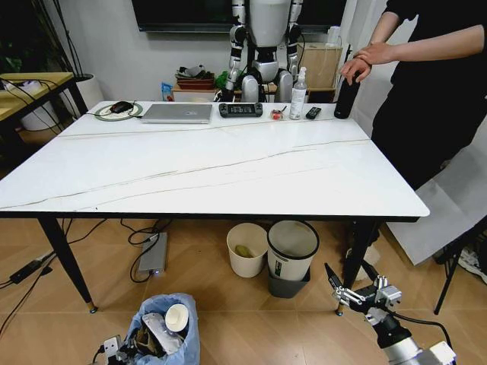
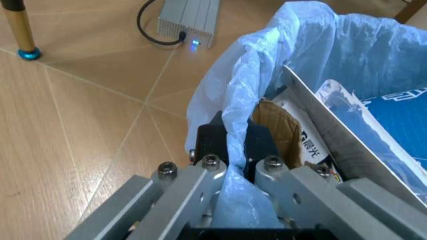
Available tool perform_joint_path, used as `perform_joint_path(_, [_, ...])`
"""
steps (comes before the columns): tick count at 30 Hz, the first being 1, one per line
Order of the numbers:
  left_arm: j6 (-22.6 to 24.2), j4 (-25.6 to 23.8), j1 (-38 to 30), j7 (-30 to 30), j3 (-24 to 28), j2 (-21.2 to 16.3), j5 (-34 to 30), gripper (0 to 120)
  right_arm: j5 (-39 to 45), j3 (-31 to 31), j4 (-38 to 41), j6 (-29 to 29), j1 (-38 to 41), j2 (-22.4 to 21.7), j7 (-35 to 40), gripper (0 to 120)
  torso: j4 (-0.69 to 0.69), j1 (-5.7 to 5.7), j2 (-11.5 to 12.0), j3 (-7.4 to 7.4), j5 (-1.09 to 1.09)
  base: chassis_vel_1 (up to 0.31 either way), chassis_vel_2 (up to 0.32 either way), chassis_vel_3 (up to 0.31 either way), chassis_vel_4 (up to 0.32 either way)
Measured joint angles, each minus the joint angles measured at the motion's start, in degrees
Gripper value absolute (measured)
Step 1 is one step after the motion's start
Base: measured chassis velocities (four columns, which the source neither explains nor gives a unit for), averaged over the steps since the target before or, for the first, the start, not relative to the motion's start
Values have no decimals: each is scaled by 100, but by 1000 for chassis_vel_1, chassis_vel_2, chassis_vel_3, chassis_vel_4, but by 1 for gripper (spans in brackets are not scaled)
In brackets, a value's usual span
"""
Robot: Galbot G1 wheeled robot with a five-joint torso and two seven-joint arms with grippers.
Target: Pick up the trash bin and place the trash from the table into it.
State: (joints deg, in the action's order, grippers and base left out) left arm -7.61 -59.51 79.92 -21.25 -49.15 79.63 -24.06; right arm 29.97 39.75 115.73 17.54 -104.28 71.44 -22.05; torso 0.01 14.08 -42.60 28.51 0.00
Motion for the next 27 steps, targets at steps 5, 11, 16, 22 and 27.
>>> perform_joint_path(5, [-74,52,-57,0,1,12,0,0,0,0,0,0,0,0,0,100,0,-43,102,-58,0,0,0,0,0])
perform_joint_path(11, [-318,325,-238,8,6,19,19,0,0,0,0,0,0,0,0,100,0,-76,193,-117,0,0,0,0,0])
perform_joint_path(16, [-439,559,-378,8,8,18,-3,0,0,0,0,0,0,0,0,100,0,-77,196,-120,0,0,0,0,0])
perform_joint_path(22, [-476,822,-548,9,14,33,-1,0,0,0,0,0,0,0,0,100,0,-71,182,-113,0,0,0,0,0])
perform_joint_path(27, [-472,962,-648,20,20,39,-8,0,0,0,0,0,0,0,0,100,0,-65,168,-104,1,0,0,0,0])
